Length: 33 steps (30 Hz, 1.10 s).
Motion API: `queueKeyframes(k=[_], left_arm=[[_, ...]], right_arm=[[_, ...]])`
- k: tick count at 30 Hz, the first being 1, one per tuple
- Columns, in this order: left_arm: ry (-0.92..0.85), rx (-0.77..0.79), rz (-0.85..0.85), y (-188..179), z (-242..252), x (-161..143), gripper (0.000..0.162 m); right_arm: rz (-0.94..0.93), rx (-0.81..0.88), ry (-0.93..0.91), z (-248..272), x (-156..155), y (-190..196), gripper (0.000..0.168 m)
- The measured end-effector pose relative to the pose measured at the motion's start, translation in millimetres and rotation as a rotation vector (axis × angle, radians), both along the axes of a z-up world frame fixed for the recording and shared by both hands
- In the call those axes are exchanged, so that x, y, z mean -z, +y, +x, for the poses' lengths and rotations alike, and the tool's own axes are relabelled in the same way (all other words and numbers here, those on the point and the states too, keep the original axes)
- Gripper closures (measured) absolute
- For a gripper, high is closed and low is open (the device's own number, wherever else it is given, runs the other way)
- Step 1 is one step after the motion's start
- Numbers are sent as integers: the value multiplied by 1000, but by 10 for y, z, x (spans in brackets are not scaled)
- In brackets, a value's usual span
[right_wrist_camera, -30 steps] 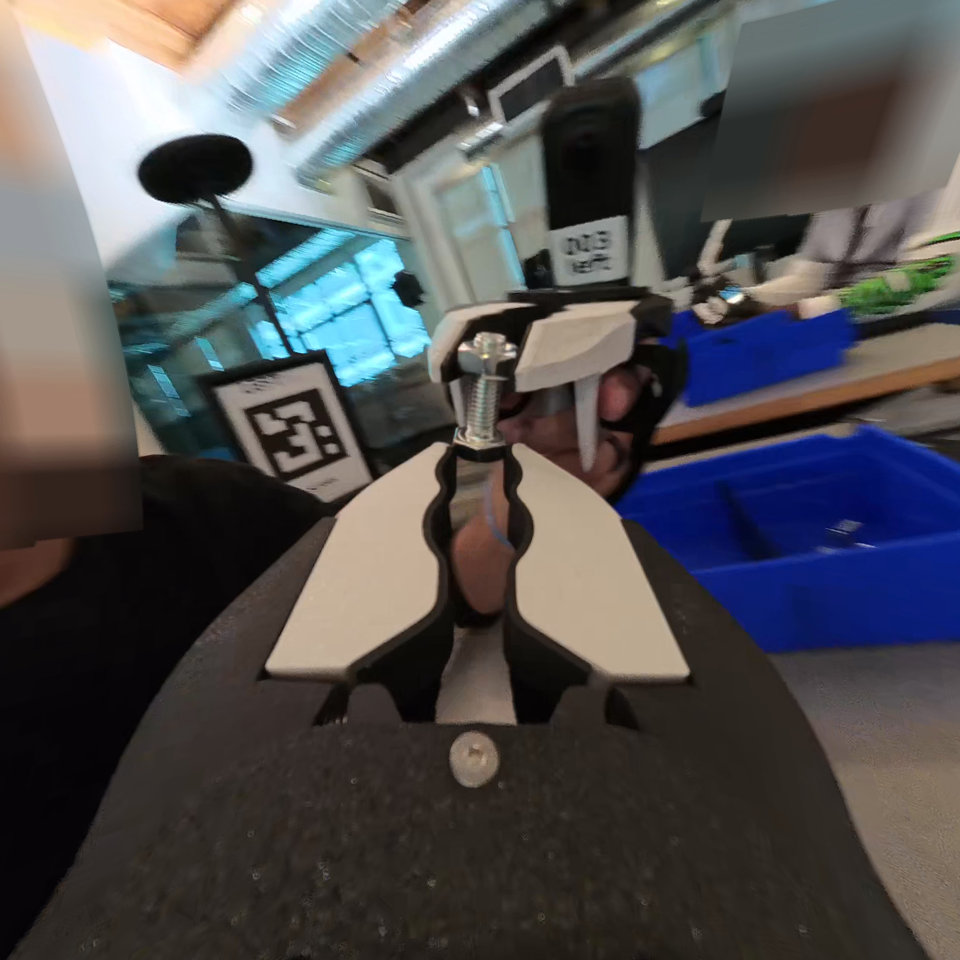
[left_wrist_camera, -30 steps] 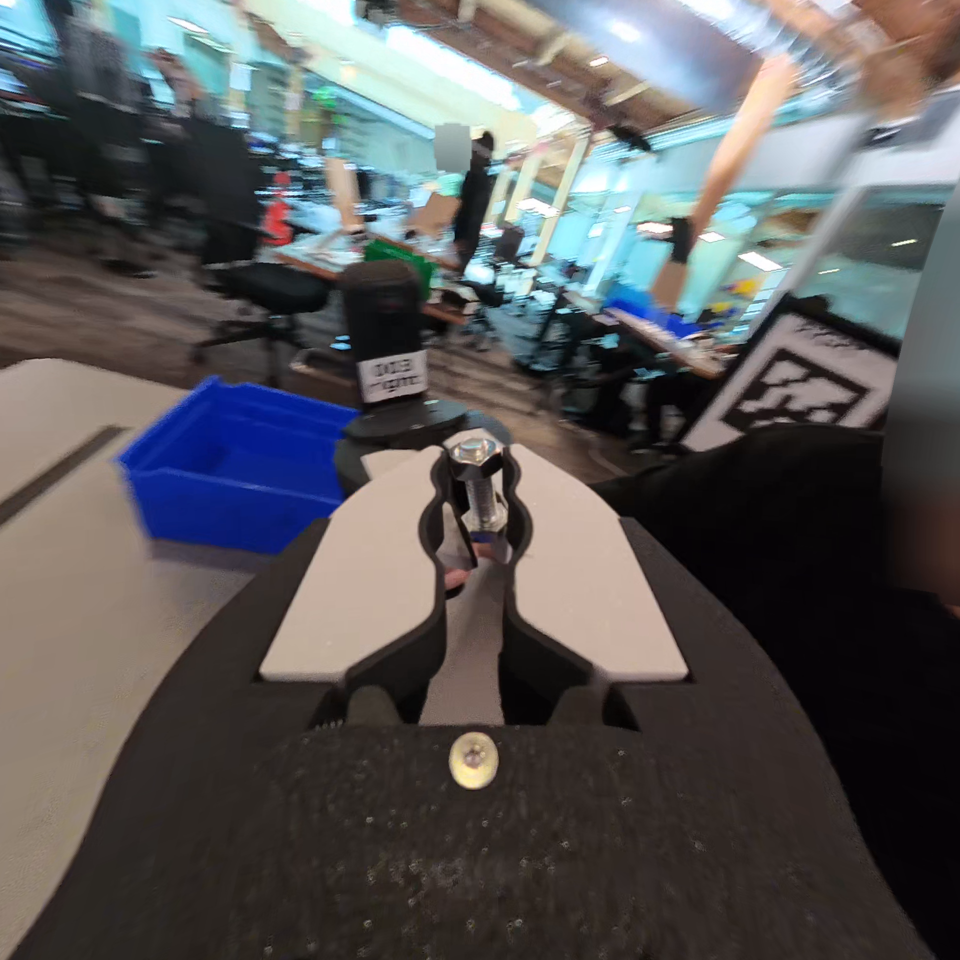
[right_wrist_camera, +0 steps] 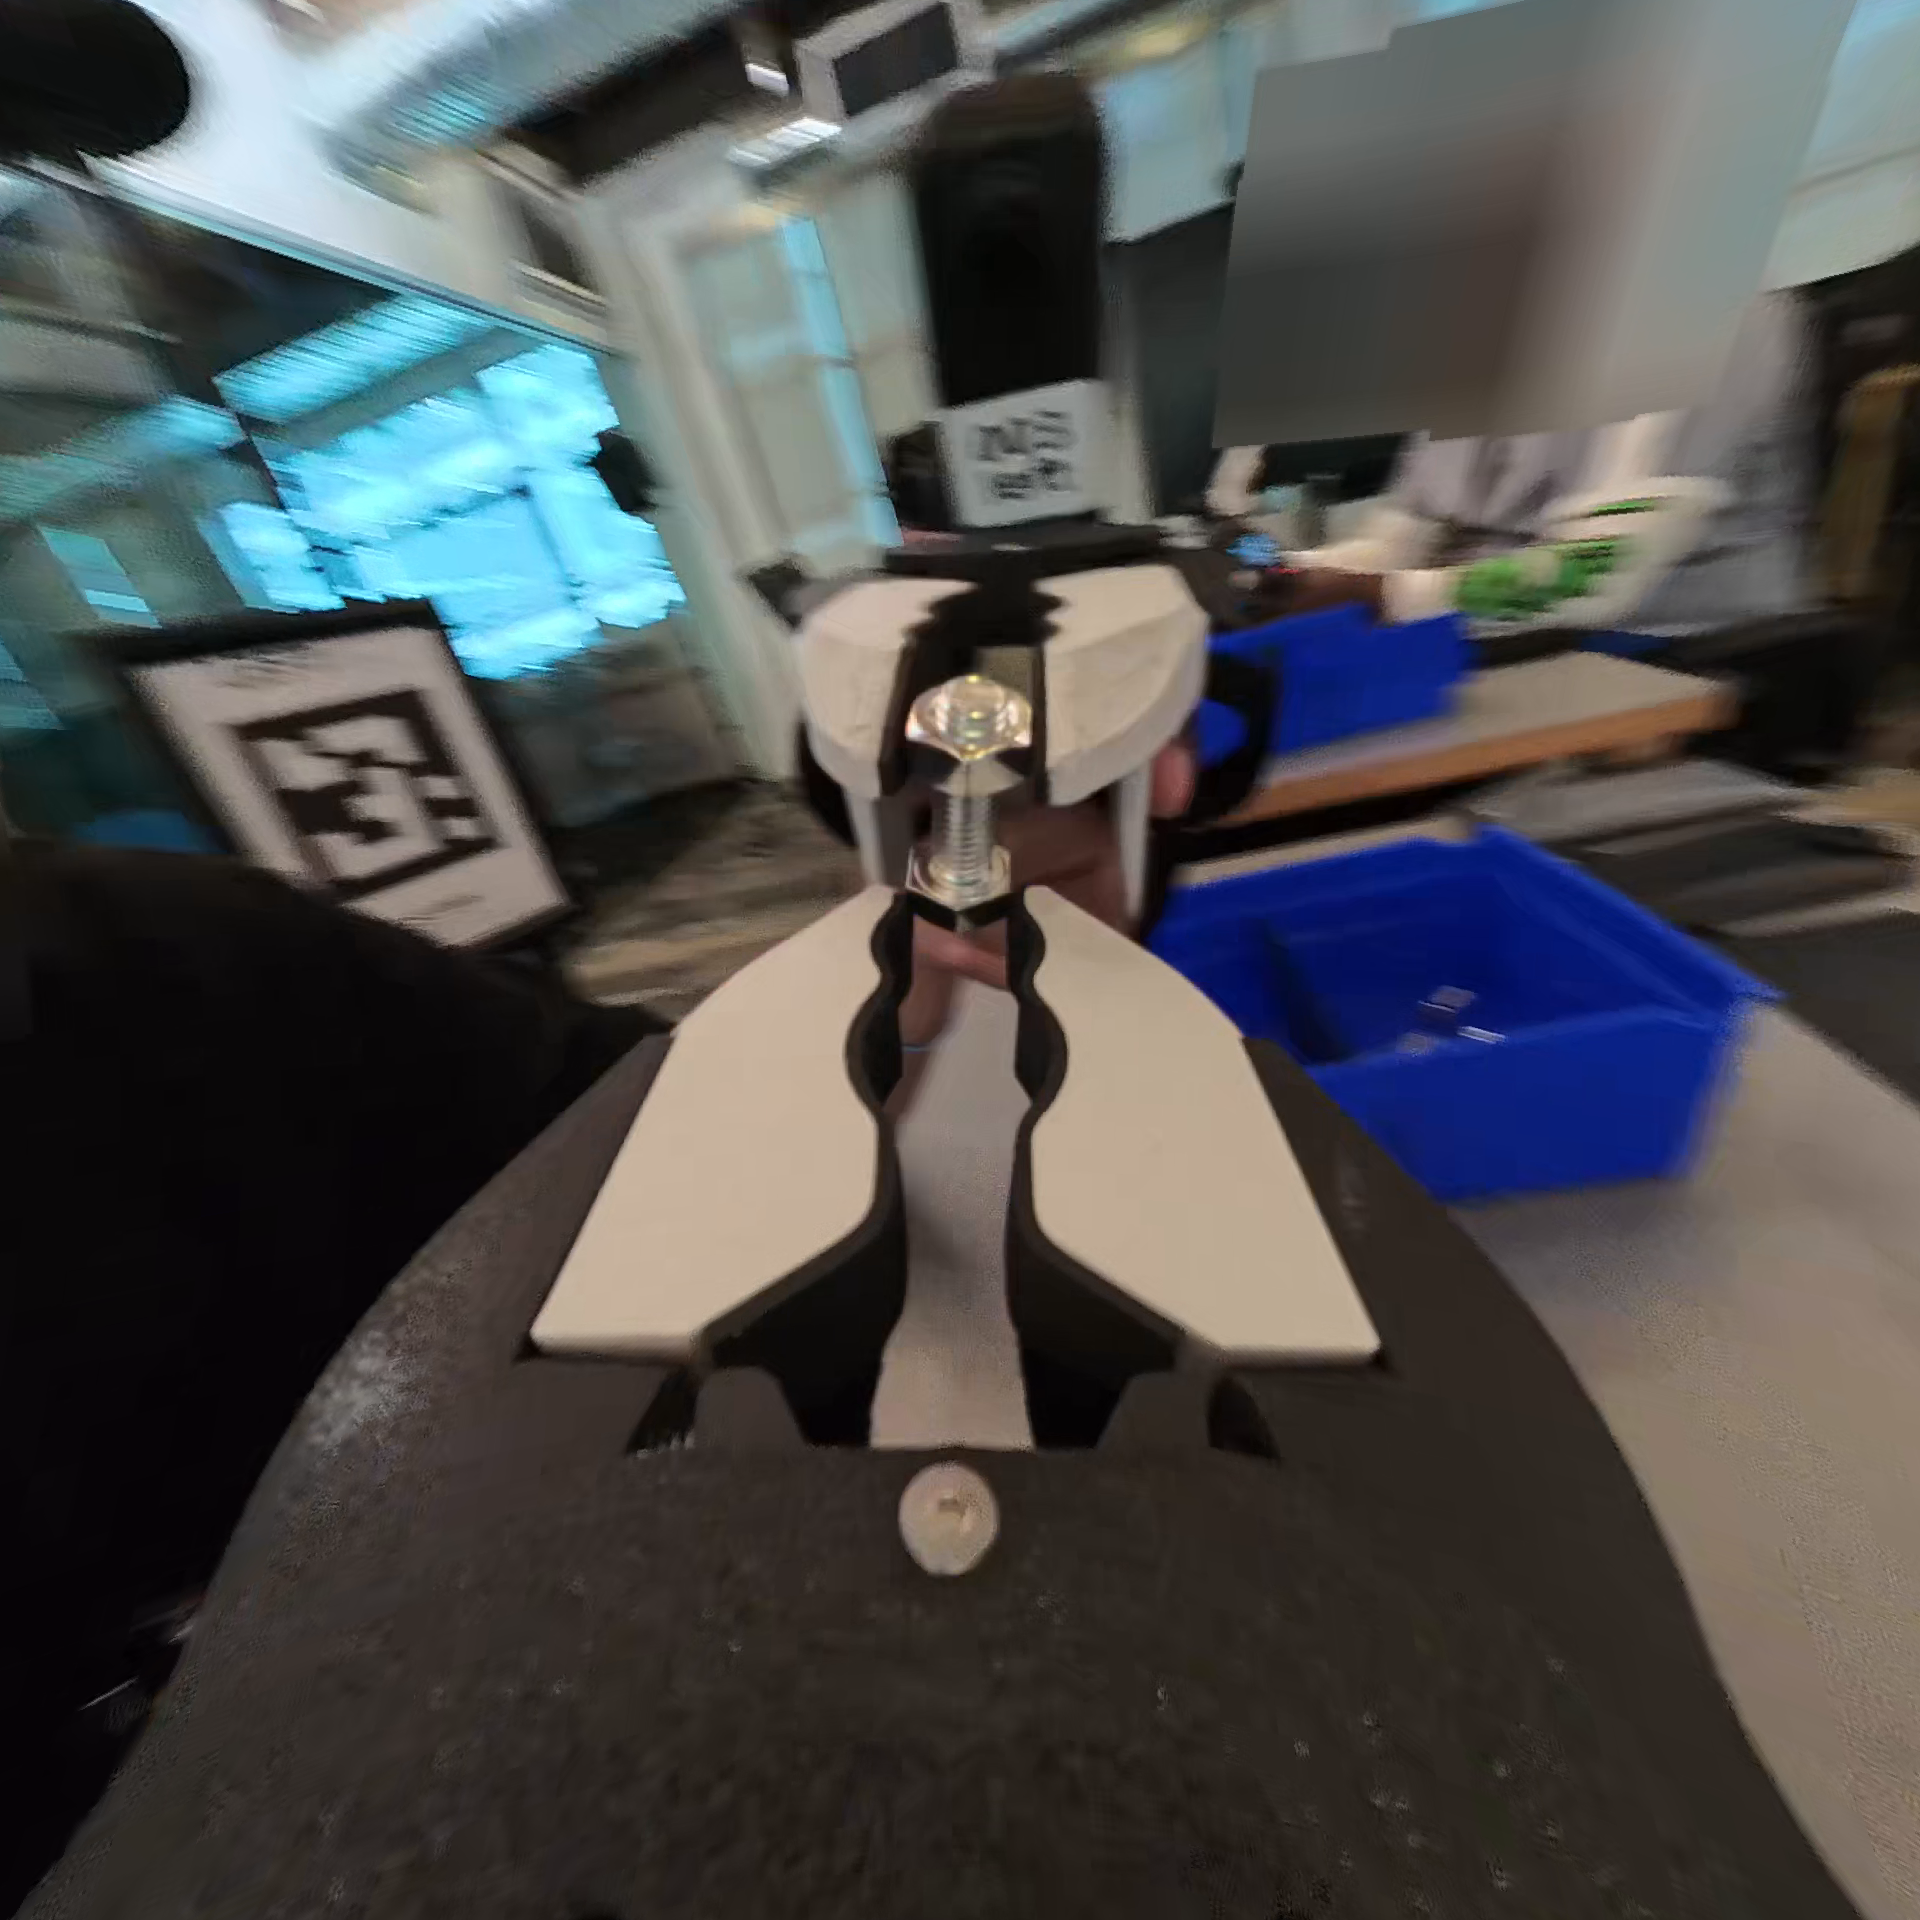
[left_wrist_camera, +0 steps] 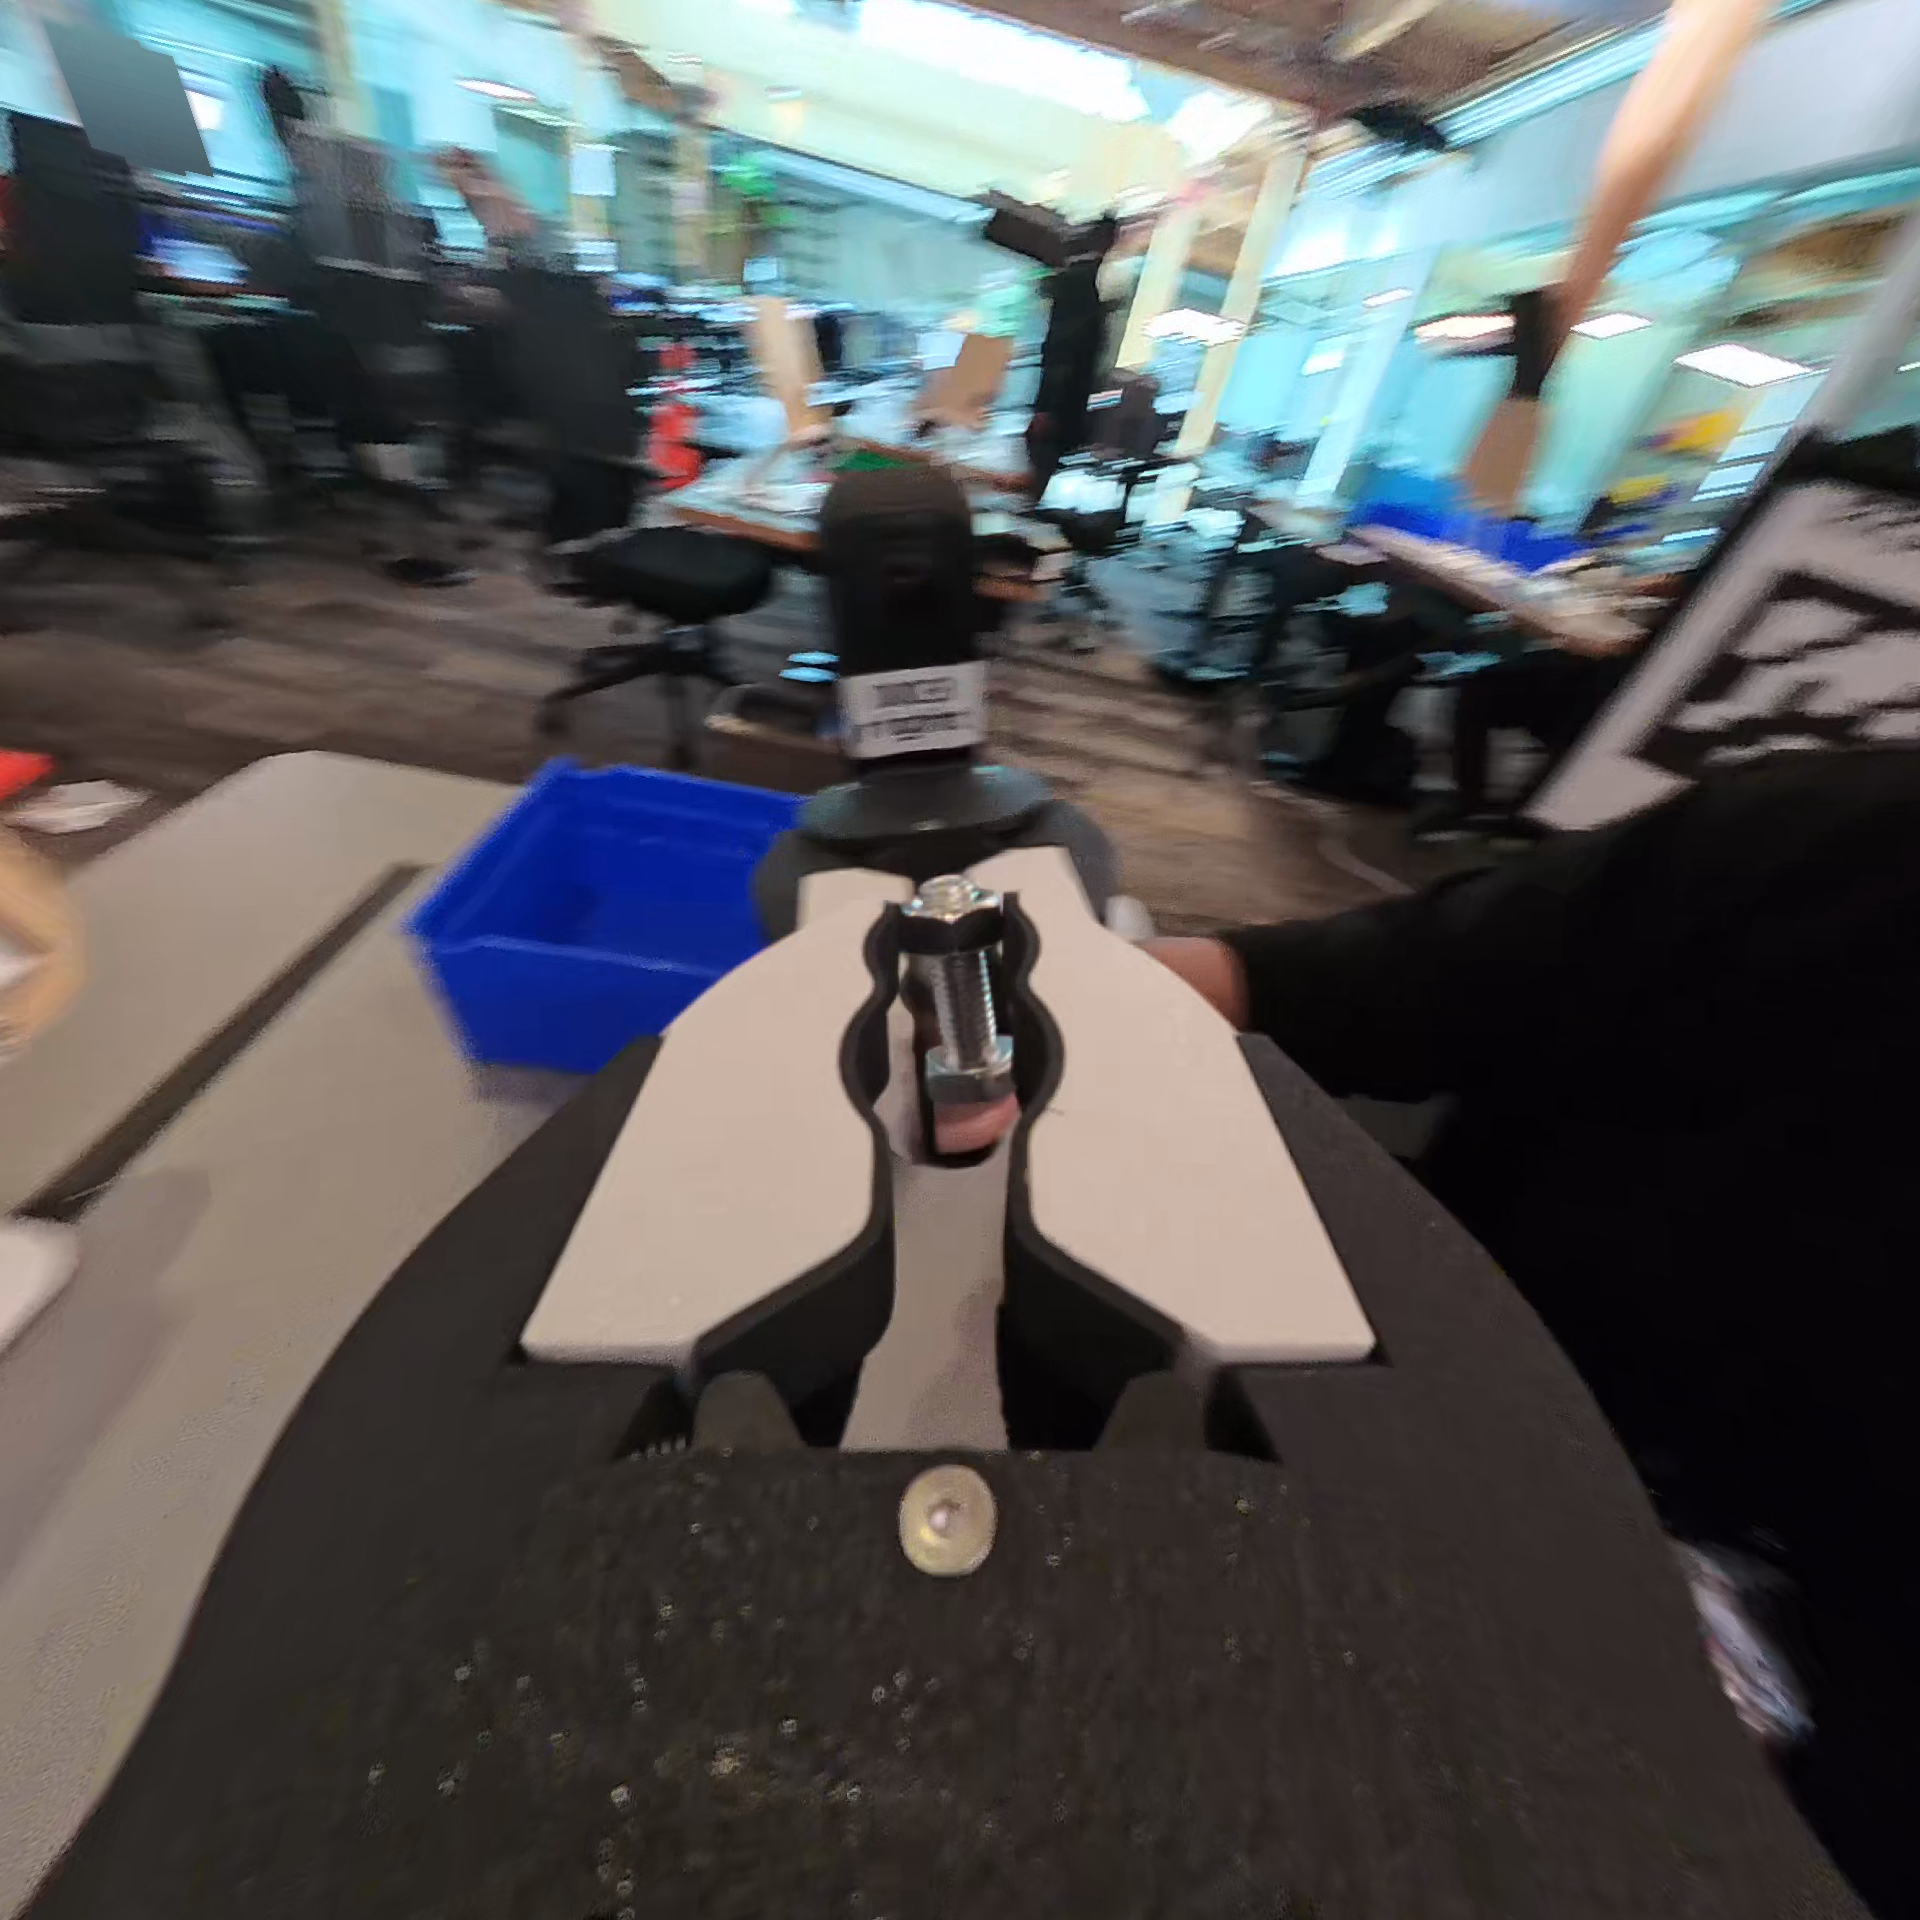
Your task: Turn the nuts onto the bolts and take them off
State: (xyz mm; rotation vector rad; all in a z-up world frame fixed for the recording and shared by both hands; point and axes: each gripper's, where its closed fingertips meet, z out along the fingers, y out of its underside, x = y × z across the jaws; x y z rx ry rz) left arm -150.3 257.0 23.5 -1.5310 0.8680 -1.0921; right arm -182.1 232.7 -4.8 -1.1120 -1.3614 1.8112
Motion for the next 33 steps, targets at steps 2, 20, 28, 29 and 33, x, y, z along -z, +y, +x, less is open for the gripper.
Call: queueKeyframes(k=[2,20,28,29,33], left_arm=[[-109,174,-51,-183,23,-95,144],[77,-369,-19,515,-266,213,125],[57,-226,-32,332,-120,168,143],[12,-144,-48,246,-85,115,143],[-212,251,-157,-159,-17,-103,143]], right_arm=[[-76,-151,59,86,-105,-177,151],[170,473,-198,-92,314,606,151],[82,280,-118,-85,194,361,151],[35,189,-88,-65,134,259,151],[-134,-161,24,89,-95,-142,151]])
